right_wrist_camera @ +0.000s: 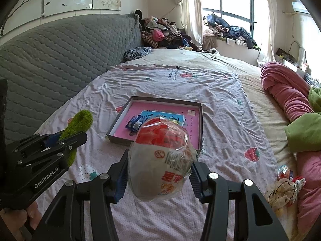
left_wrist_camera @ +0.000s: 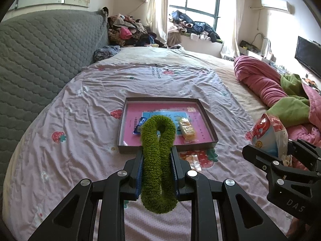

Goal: Organize objects
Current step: 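Lift the ring and bun and carry them toward the dark tray with both grippers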

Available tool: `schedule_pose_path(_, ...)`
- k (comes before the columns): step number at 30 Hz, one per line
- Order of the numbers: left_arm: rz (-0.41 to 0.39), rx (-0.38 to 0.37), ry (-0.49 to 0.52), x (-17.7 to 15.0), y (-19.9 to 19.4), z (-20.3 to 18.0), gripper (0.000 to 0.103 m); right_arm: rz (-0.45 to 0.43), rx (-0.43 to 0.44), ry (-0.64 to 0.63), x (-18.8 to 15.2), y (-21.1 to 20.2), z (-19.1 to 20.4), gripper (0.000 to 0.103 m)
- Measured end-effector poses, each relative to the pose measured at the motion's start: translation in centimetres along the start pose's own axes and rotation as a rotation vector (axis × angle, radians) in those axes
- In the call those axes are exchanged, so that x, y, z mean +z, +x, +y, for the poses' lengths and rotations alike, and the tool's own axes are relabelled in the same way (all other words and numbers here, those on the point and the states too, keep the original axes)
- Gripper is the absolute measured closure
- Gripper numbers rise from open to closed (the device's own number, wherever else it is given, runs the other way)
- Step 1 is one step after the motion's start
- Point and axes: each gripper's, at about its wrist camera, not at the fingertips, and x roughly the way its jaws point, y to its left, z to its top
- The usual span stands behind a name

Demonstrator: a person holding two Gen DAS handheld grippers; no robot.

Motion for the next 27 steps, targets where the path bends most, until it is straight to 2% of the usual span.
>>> schedule_pose_path(14, 0.001, -0.010, 0.006, 3.3, 4.4, -1.4, 0.079, -0.013, -0.016, -0.023, 3.0, 2.7, -1.9, 0.050)
schedule_pose_path(27, 0.027, 0.001, 0.000, 4.2, 9.5, -1.2, 0.079, -0.022, 0.005, -0.019, 4.4, 6.3, -2.7, 0.050)
